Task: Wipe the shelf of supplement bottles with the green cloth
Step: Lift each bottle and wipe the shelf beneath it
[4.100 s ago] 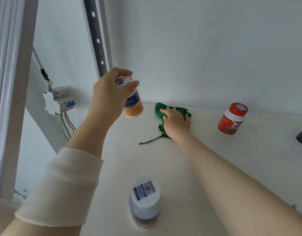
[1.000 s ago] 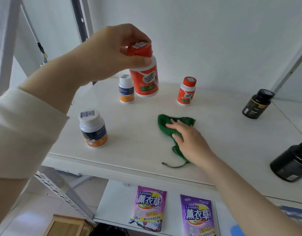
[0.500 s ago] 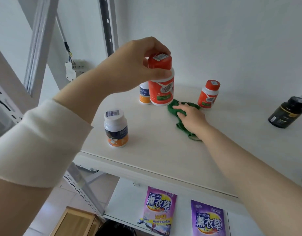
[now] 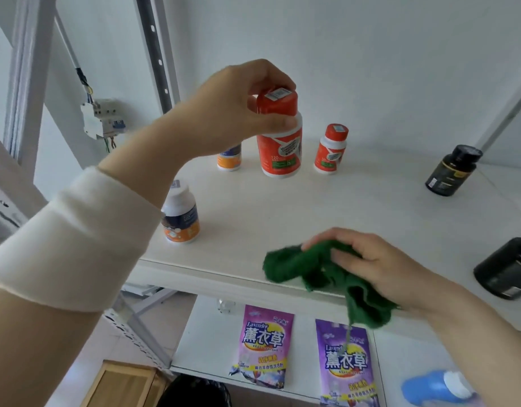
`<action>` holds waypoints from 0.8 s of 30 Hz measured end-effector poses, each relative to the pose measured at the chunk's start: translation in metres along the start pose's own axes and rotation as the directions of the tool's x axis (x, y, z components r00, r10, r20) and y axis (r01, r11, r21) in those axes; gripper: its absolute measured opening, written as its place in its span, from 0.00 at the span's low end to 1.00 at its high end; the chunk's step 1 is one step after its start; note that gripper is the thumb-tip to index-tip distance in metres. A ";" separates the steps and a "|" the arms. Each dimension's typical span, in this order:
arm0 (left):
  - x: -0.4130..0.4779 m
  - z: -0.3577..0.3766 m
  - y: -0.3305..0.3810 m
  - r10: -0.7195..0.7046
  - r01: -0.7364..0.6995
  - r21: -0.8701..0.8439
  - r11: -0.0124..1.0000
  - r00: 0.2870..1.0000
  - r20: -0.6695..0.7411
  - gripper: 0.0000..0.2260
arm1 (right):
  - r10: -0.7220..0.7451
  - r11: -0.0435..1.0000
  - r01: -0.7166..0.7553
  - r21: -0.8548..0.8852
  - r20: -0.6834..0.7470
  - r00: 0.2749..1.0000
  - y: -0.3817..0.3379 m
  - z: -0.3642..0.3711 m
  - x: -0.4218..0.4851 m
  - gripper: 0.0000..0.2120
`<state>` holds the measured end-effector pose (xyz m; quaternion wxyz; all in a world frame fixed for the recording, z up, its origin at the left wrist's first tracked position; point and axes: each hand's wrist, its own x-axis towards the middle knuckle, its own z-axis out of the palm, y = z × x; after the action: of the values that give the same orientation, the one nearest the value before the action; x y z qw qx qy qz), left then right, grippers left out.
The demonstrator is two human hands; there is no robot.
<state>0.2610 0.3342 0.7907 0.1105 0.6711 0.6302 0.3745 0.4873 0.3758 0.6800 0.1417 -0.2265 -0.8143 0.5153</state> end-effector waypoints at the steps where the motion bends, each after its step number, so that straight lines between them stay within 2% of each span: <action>1: 0.000 0.004 0.002 0.003 -0.003 -0.006 1.000 1.000 0.009 0.18 | 0.013 0.999 -0.005 0.050 -0.159 0.987 0.001 -0.014 0.000 0.17; 3: 0.000 0.010 0.005 0.008 -0.007 -0.016 1.000 1.000 0.020 0.17 | 0.031 0.998 -0.052 -0.036 -0.443 0.896 0.009 -0.042 0.010 0.18; 6: 0.000 0.016 0.008 0.009 -0.008 -0.033 0.999 1.000 0.027 0.16 | 0.084 0.940 -0.274 -0.201 -0.644 0.760 0.033 -0.070 0.034 0.16; 8: 0.000 0.017 0.009 0.013 -0.012 -0.033 0.999 1.000 0.025 0.16 | 0.150 0.879 -0.395 -0.266 -0.633 0.759 0.048 -0.071 0.048 0.16; 10: -0.001 0.014 0.009 0.015 -0.014 -0.044 0.999 1.000 0.023 0.16 | 0.168 0.829 -0.434 -0.352 -0.584 0.794 0.052 -0.053 0.059 0.17; 11: -0.002 0.012 0.009 0.014 -0.013 -0.051 0.999 1.000 0.020 0.16 | 0.138 0.822 -0.401 -0.405 -0.542 0.829 0.048 -0.039 0.062 0.17; 13: -0.002 0.010 0.007 0.009 -0.009 -0.063 0.998 1.000 0.006 0.15 | 0.036 0.836 -0.243 -0.491 -0.393 0.919 0.036 -0.002 0.056 0.17; 16: -0.005 0.008 0.005 0.005 -0.006 -0.066 0.998 1.000 -0.018 0.16 | -0.110 0.879 0.004 -0.478 -0.195 0.975 0.017 0.044 0.023 0.16; 19: -0.009 0.005 0.003 0.007 -0.008 -0.051 0.999 1.000 -0.011 0.16 | -0.033 0.944 0.029 -0.329 -0.009 0.999 0.002 0.032 0.002 0.19; 20: -0.011 0.004 0.002 0.008 -0.009 -0.050 0.999 1.000 -0.011 0.16 | -0.005 0.974 0.006 -0.228 0.004 1.000 -0.002 0.021 0.004 0.20; 22: -0.013 0.002 0.002 0.012 -0.013 -0.050 0.999 1.000 -0.014 0.16 | 0.013 0.992 -0.030 -0.121 -0.144 0.990 -0.001 -0.006 0.021 0.20; 24: -0.015 -0.001 0.002 0.013 -0.014 -0.039 0.999 1.000 -0.021 0.17 | 0.019 0.973 -0.086 -0.216 -0.297 0.955 0.006 -0.025 0.049 0.17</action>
<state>0.2631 0.3194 0.7872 0.1144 0.6691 0.6194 0.3943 0.4582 0.4225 0.6847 0.2203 -0.3367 -0.8313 0.3835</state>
